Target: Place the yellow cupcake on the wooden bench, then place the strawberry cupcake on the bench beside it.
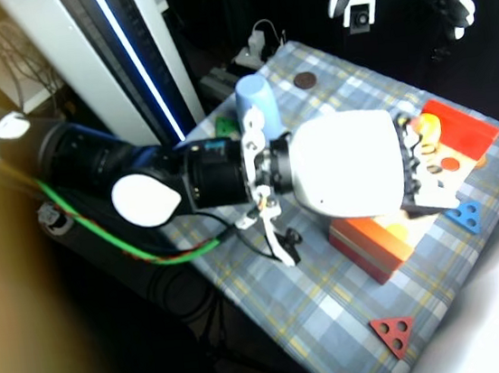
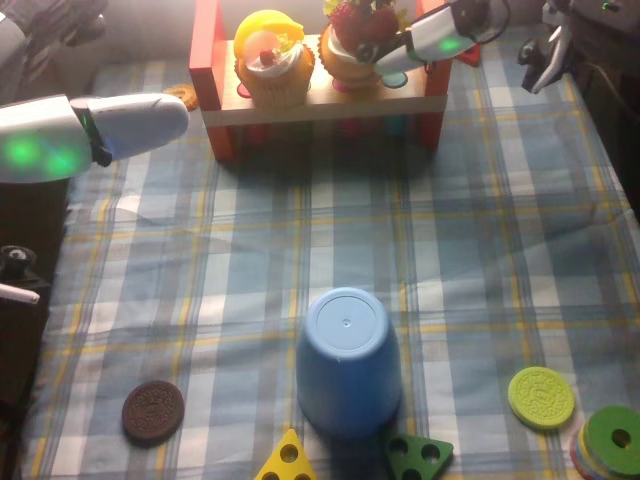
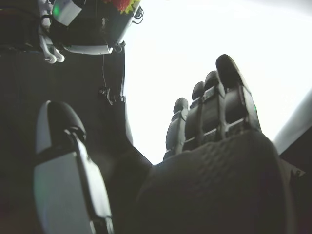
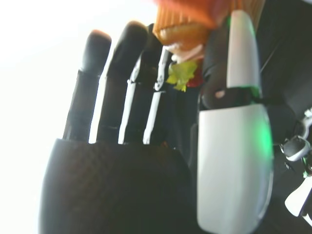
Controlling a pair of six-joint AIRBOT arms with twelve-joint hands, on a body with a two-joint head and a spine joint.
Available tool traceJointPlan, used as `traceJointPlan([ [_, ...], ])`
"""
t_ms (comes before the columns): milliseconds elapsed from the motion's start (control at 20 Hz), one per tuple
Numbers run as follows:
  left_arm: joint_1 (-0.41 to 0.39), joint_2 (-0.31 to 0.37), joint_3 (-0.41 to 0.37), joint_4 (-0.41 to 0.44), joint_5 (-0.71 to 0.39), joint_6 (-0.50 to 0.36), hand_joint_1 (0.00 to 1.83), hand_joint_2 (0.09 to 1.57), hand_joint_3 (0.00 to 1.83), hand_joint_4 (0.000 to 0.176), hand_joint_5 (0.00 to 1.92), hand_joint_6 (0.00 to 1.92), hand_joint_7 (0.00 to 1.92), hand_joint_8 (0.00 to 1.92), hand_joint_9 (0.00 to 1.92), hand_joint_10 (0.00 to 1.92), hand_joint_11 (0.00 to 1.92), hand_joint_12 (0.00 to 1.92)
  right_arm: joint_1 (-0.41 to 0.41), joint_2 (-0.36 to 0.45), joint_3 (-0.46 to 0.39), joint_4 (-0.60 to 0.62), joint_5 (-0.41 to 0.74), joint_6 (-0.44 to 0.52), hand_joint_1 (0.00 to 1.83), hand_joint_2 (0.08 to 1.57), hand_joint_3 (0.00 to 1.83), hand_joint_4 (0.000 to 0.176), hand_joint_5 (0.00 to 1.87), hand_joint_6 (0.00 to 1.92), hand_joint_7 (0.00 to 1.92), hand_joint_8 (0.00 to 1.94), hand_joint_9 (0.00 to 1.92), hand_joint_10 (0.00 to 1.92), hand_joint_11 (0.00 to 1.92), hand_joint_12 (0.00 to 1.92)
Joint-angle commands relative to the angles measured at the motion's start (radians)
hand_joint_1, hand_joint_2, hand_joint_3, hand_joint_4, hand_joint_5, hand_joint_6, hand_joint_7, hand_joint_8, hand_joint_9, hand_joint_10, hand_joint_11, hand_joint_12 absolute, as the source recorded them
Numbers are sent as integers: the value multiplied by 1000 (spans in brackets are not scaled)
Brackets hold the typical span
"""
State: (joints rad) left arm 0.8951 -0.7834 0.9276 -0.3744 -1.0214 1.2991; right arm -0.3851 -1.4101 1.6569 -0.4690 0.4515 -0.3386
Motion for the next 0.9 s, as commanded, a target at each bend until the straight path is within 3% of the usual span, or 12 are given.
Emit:
traceJointPlan([
  [0, -15, -1, 6, 10, -118, -16, 749, 800, 0, 113, 93, 2, 107, 4, 111, 5, 0, 565, 18, -7, 4, 13, 80, 1, 1260, 1033, 0, 0, 1255, 430, 1113, 894, 915, 1037, 561, 1636],
  [50, -17, -2, 7, 12, -119, -17, 762, 800, 0, 111, 86, 1, 110, 2, 121, 6, 0, 597, 18, -10, 8, 1, 66, 1, 1260, 1039, 1, 0, 1220, 469, 1113, 919, 914, 1121, 606, 1673],
  [150, -18, -3, 8, 14, -119, -17, 768, 803, 0, 111, 74, 0, 94, 0, 113, 1, 0, 623, 18, -14, 13, -5, 58, 1, 1236, 1074, 3, 32, 1041, 866, 1093, 822, 886, 872, 576, 1481],
  [250, -19, -2, 7, 14, -120, -19, 783, 810, 2, 115, 76, 1, 86, 1, 105, 2, 0, 596, 18, -14, 13, -8, 53, 1, 1218, 1124, 1, 0, 892, 1040, 1022, 999, 707, 539, 211, 1340],
  [300, -18, -2, 8, 14, -121, -23, 763, 819, 3, 116, 78, 1, 85, 0, 107, 2, 0, 608, 18, -14, 13, -12, 48, 1, 1178, 1034, 0, 22, 774, 447, 833, 548, 595, 371, 69, 1267],
  [400, -19, -3, 9, 14, -123, -30, 786, 820, 0, 115, 111, 5, 126, 6, 166, 13, 0, 793, 18, -13, 10, -15, 42, 1, 1121, 1006, 0, 67, 730, 44, 775, 126, 550, 164, 8, 1149],
  [450, -19, -3, 9, 14, -123, -31, 800, 824, 2, 120, 108, 2, 127, 5, 166, 11, 0, 808, 18, -13, 9, -16, 42, 1, 1080, 1001, 0, 75, 674, 8, 676, 52, 516, 131, 1, 1156],
  [550, -19, -2, 9, 14, -125, -32, 802, 832, 4, 130, 109, 2, 127, 0, 165, 6, 0, 784, 18, -13, 1, -16, 42, 1, 1044, 995, 0, 118, 499, 0, 443, 1, 393, 47, 0, 989],
  [600, -19, -2, 9, 14, -126, -33, 810, 827, 1, 139, 122, 4, 137, 3, 188, 11, 0, 851, 18, -13, -1, -16, 42, 1, 1085, 995, 0, 123, 396, 0, 329, 3, 314, 10, 0, 860],
  [700, -19, -2, 8, 14, -131, -38, 854, 822, 0, 118, 152, 4, 149, 2, 185, 4, 0, 796, 18, -13, -11, -16, 42, 1, 1105, 977, 0, 144, 200, 0, 165, 1, 203, 3, 0, 621],
  [750, -19, -2, 8, 14, -132, -38, 857, 822, 0, 108, 157, 3, 151, 1, 182, 1, 0, 744, 18, -13, -14, -16, 42, 1, 1102, 964, 0, 170, 95, 0, 81, 1, 131, 5, 0, 444],
  [850, -18, -2, 7, 14, -132, -39, 834, 821, 0, 93, 147, 0, 153, 1, 183, 1, 0, 736, 18, -10, -24, -16, 48, -3, 1071, 922, 0, 176, 3, 0, 4, 1, 21, 12, 0, 34],
])
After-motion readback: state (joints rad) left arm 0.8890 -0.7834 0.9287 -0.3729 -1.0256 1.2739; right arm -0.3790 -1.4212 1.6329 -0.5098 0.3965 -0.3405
